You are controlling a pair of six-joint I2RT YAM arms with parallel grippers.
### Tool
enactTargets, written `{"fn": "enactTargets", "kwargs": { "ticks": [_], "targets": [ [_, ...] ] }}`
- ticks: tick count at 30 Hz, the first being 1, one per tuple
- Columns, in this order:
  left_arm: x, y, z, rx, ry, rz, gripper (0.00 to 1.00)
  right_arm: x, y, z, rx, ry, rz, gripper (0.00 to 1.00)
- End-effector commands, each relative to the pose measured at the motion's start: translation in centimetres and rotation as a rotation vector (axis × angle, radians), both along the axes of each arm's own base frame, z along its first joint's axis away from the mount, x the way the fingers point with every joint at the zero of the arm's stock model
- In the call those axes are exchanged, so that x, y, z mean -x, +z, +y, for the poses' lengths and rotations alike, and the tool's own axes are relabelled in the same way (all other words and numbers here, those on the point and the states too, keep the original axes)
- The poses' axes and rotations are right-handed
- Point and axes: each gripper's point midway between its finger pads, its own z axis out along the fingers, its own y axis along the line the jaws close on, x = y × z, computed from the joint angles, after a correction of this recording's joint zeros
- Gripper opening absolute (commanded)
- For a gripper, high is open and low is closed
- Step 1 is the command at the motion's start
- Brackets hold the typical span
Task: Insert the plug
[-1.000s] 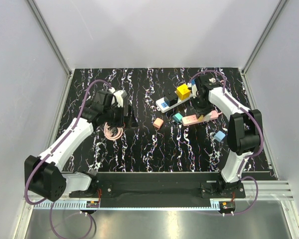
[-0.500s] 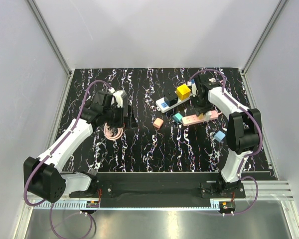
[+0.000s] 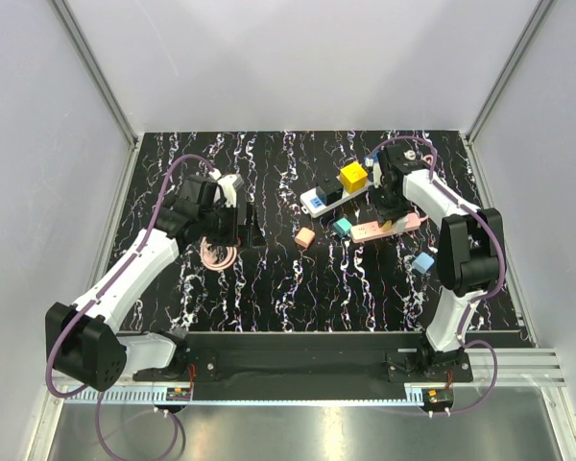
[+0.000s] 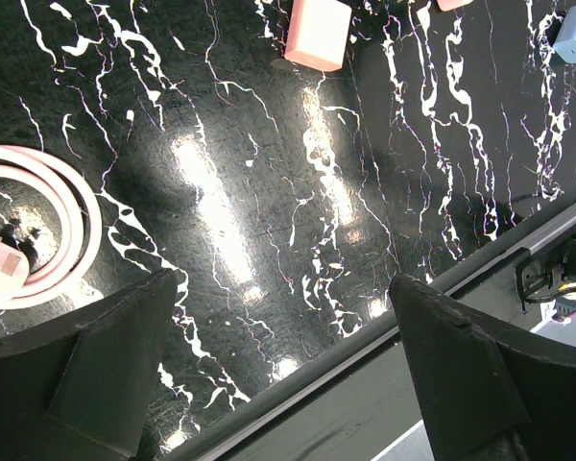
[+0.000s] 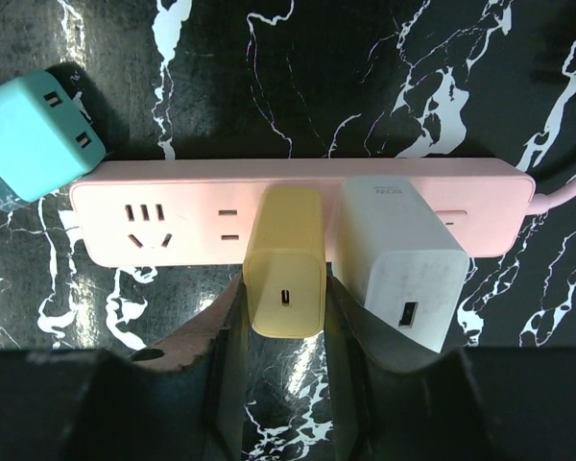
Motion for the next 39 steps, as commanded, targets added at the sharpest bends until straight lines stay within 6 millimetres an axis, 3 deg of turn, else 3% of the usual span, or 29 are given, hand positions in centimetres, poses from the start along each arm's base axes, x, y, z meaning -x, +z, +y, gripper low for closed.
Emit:
{"fn": "enactTargets", "kwargs": {
  "ticks": [1,8,12,13,17,21,27,29,33,37,39],
  "targets": [
    [-0.7,1.3,-0.1,0.011,-0.005,-0.083,0.99,0.9,-2.5,-0.8,0.007,-0.032,0.062,0.0],
    [-0.9,1.4,0.1,0.004,0.001,-0.088,0.99,1.4,-3.7,-1.1,-0.015,-0.046,0.093,0.0],
    [-0.9,1.4,0.2,0.001,0.005,-0.093,0.99,0.9,-2.9,-1.4,-0.005,-0.064,0.07,0.0],
    [-0.9,1.3,0.1,0.001,0.004,-0.09,0.99,0.7,-2.5,-1.3,-0.006,-0.069,0.06,0.02],
    [-0.9,1.4,0.1,0.004,0.003,-0.089,0.99,-0.9,0.3,-0.9,-0.028,-0.084,-0.01,0.37],
    [-0.9,1.4,0.2,0.002,0.006,-0.092,0.99,-2.3,3.0,-0.4,-0.059,-0.084,-0.084,0.44],
    [-0.9,1.5,0.2,0.0,0.008,-0.096,0.99,-3.2,5.1,0.1,-0.091,-0.077,-0.13,0.5],
    [-0.8,1.5,0.2,0.002,0.005,-0.096,0.99,-3.3,5.4,-0.1,-0.08,-0.087,-0.134,0.5],
    [-0.8,1.7,0.2,0.004,0.006,-0.101,0.99,-3.1,6.4,-0.2,-0.079,-0.099,-0.149,0.4],
    [-0.8,1.6,0.1,0.006,0.004,-0.097,0.99,-2.9,6.9,0.0,-0.095,-0.102,-0.154,0.12],
    [-0.8,1.6,0.1,0.007,0.004,-0.098,0.99,-2.6,6.3,0.2,-0.108,-0.105,-0.132,0.05]
  ]
}}
